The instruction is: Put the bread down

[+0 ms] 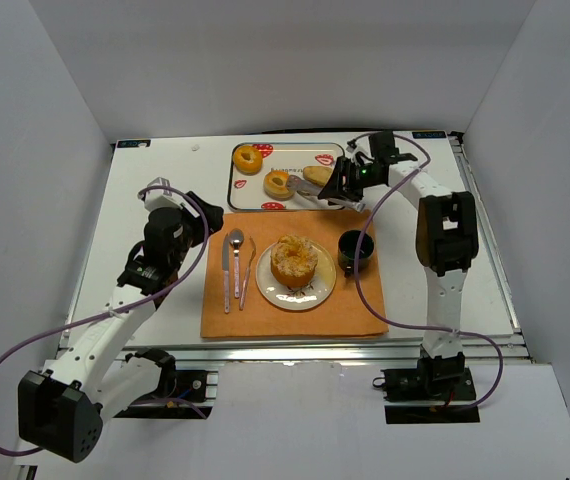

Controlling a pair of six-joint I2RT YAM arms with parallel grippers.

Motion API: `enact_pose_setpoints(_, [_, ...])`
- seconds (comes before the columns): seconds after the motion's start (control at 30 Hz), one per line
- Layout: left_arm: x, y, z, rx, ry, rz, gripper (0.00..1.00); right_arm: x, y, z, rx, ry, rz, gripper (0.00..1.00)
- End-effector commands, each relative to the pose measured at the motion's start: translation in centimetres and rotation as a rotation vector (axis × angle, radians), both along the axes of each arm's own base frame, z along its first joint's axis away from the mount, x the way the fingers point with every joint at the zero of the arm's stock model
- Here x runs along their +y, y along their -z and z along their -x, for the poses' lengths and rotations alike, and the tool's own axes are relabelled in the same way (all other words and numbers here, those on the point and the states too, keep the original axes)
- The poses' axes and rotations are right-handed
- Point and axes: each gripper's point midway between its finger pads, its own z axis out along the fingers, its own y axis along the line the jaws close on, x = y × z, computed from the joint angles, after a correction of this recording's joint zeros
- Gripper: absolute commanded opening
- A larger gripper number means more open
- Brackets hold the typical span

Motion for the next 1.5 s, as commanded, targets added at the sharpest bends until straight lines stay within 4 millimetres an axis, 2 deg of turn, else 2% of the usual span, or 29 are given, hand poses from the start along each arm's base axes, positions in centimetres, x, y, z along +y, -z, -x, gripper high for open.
enact_pose_setpoints(0.0, [-0.1,-2.0,-0.3,-0.037,0.008,0.007,0.81,1.0,-1.4,-1.2,-0.042,-0.009,-0.042,0.55])
enact_pose_setpoints(0.3, [-0.1,-2.1,-0.2,-0.036,0.007,0.004,0.81,2.6,-0.6,-0.6,0.008,-0.028,-0.089,0.52])
enact_pose_setpoints(0.4, [0.1,-2.2,-0.1,-0.035,0.001,0.002,0.81,2.8,-0.1,0.0,0.054,-0.014,-0.120,0.49])
enact_pose_setpoints(0.5, [0.2,-2.3,0.1,-0.037,-0.002,0.002,0.81,3.0,0.1,0.5,0.085,-0.013,-0.141,0.39])
enact_pose_setpoints(0.53, [0.2,-2.4,0.1,-0.040,-0.004,0.002,0.81,3.0,0.1,0.6,0.087,-0.017,-0.145,0.31])
enact_pose_setpoints(0.57, [0.3,-2.4,0.1,-0.042,-0.005,0.002,0.81,3.0,-0.1,0.7,0.086,-0.020,-0.150,0.28])
enact_pose_setpoints(0.63, [0.3,-2.5,0.1,-0.049,-0.008,0.009,0.81,2.7,-1.0,0.7,0.063,-0.028,-0.161,0.17])
enact_pose_setpoints(0.73, [0.2,-2.7,0.2,-0.062,-0.007,0.021,0.80,2.3,-3.2,0.7,0.000,-0.050,-0.178,0.07])
enact_pose_setpoints(0.83, [0.2,-2.9,0.2,-0.075,-0.004,0.027,0.80,1.6,-6.0,1.4,-0.069,-0.087,-0.206,0.00])
enact_pose_setpoints(0.87, [0.2,-3.0,0.3,-0.079,-0.004,0.029,0.80,1.5,-7.5,1.9,-0.102,-0.104,-0.216,0.00])
enact_pose_setpoints(0.9, [0.2,-3.0,0.3,-0.084,-0.003,0.032,0.80,1.3,-7.8,2.4,-0.116,-0.120,-0.213,0.00])
enact_pose_setpoints(1.03, [0.2,-3.1,0.6,-0.104,0.002,0.039,0.79,0.5,-8.9,5.9,-0.252,-0.238,-0.195,0.00])
enact_pose_setpoints(1.07, [0.2,-3.2,0.6,-0.110,0.003,0.043,0.78,0.2,-10.0,7.3,-0.285,-0.266,-0.194,0.00])
enact_pose_setpoints(1.1, [0.2,-3.3,0.7,-0.117,0.003,0.045,0.78,-0.1,-9.4,8.8,-0.287,-0.297,-0.190,0.00])
enact_pose_setpoints(1.13, [0.3,-3.2,0.9,-0.120,0.005,0.047,0.77,-0.3,-9.7,10.0,-0.390,-0.384,-0.194,0.00])
enact_pose_setpoints(1.17, [0.3,-3.2,1.0,-0.124,0.004,0.050,0.76,-0.8,-10.6,12.2,-0.397,-0.430,-0.203,0.00])
enact_pose_setpoints(1.23, [0.6,-3.0,1.5,-0.127,0.000,0.050,0.76,-1.3,-10.7,15.5,-0.430,-0.527,-0.230,0.00])
enact_pose_setpoints(1.27, [0.6,-2.9,1.6,-0.128,0.001,0.045,0.75,-2.0,-10.9,18.0,-0.472,-0.599,-0.221,0.00])
enact_pose_setpoints(1.43, [1.1,-2.7,2.6,-0.149,-0.002,0.054,0.75,-4.3,-9.5,24.0,-0.477,-0.671,-0.162,0.00])
enact_pose_setpoints(1.47, [1.1,-2.5,2.9,-0.152,-0.002,0.058,0.75,-4.6,-9.3,24.5,-0.475,-0.666,-0.150,0.00])
